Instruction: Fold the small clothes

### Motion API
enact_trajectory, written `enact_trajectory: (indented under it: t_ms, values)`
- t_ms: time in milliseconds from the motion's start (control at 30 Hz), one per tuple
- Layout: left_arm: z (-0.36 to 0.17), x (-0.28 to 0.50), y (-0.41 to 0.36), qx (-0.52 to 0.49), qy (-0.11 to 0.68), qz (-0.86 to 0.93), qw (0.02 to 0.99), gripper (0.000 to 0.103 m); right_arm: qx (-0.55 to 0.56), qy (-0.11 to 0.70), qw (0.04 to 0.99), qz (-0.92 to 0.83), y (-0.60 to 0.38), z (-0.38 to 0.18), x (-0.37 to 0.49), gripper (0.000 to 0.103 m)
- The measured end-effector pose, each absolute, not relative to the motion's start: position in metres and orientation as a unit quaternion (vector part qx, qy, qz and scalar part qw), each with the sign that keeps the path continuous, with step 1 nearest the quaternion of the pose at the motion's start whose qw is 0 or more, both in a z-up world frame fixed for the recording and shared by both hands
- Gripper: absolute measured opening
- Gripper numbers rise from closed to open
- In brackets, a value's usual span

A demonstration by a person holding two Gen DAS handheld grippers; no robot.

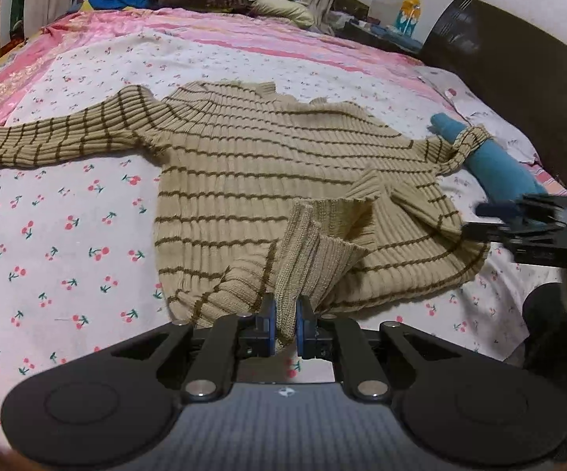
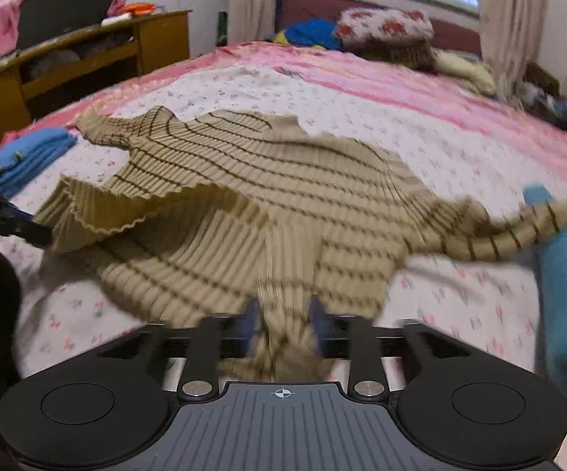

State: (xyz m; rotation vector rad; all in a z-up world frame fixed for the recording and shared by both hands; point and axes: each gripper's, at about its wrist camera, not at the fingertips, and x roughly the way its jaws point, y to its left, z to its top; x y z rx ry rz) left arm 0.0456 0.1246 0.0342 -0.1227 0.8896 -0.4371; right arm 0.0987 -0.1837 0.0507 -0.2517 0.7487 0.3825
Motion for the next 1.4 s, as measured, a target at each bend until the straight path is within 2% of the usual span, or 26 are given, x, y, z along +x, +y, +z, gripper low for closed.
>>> enact_trajectory:
  t_ms: [100,200,267,333,600,733,800,967,1100,1400]
  values:
    - [0.034,0.048,0.125,-0.067,0.423,-0.207,0.880,0.017,-0.160,0.362,0.901,0.177,-0.164,0.036,0.118,0.050]
    - [0.033,0.051,0.126,-0.074,0.421,-0.203,0.881,0.017,-0.167,0.389,0.893,0.152,-0.158,0.018,0.140,0.043]
    - [0.032,0.052,0.127,-0.077,0.421,-0.203,0.881,0.016,-0.132,0.414,0.888,0.149,-0.166,0.013,0.150,0.014]
    - [0.033,0.050,0.127,-0.079,0.418,-0.201,0.882,0.016,-0.095,0.416,0.891,0.154,-0.176,0.020,0.146,0.010]
    - [0.047,0.018,0.146,-0.104,0.410,-0.201,0.883,0.016,-0.060,0.378,0.887,0.259,-0.208,0.075,0.067,0.008]
    - [0.046,-0.008,0.152,-0.104,0.418,-0.203,0.879,0.016,-0.108,0.389,0.861,0.309,-0.211,0.084,0.025,0.009]
    - [0.047,-0.018,0.154,-0.104,0.420,-0.203,0.878,0.017,-0.150,0.404,0.849,0.306,-0.209,0.078,0.012,0.014]
    - [0.060,-0.039,0.158,-0.084,0.417,-0.198,0.883,0.017,-0.184,0.419,0.834,0.307,-0.211,0.075,-0.005,0.016]
    - [0.078,-0.045,0.159,-0.054,0.396,-0.190,0.897,0.017,-0.198,0.399,0.836,0.321,-0.210,0.087,-0.016,0.019]
    - [0.075,0.017,0.093,-0.027,0.379,-0.243,0.892,0.018,-0.144,0.375,0.869,0.289,-0.195,0.090,0.028,0.019]
